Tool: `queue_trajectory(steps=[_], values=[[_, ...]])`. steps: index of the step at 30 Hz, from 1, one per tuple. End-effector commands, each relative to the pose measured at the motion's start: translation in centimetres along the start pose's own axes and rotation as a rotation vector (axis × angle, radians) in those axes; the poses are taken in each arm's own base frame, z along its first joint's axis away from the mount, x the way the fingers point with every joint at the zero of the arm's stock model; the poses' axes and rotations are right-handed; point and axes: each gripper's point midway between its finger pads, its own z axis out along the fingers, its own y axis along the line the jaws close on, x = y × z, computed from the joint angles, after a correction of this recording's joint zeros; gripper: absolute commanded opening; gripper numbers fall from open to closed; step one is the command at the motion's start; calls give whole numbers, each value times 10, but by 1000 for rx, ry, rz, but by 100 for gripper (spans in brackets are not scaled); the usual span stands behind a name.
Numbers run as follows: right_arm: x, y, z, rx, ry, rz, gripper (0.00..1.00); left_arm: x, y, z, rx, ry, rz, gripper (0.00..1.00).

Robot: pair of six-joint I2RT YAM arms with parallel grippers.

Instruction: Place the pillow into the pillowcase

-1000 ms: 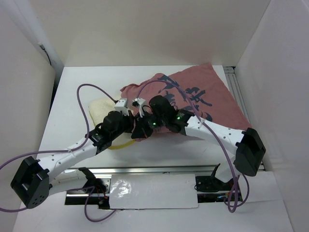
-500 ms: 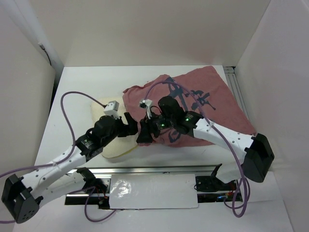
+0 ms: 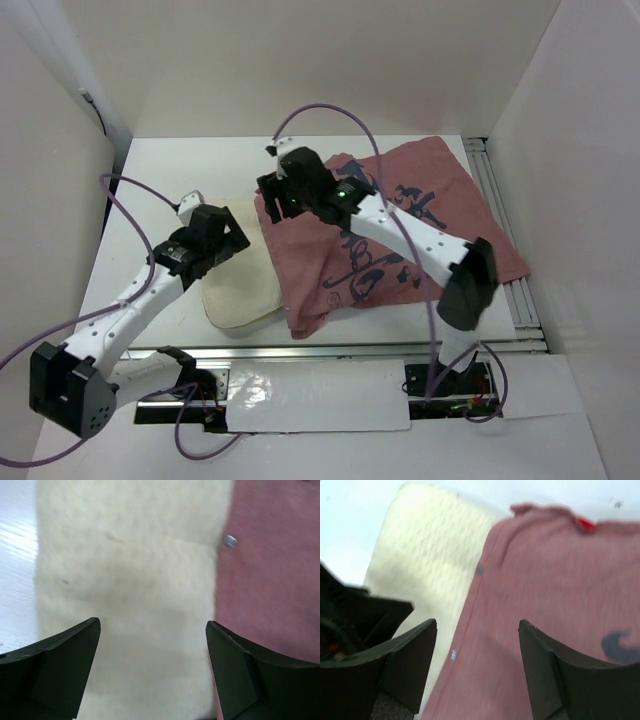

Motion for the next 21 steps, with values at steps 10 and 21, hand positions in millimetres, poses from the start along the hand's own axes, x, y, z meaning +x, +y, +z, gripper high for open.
queue_trajectory(steps=[10,21], values=[[-17,-69,166,386,-12,-83,68,-21,11,74,155,62,15,93],[-13,-75,169,406,-70,21,2,-4,11,97,213,97,118,0]])
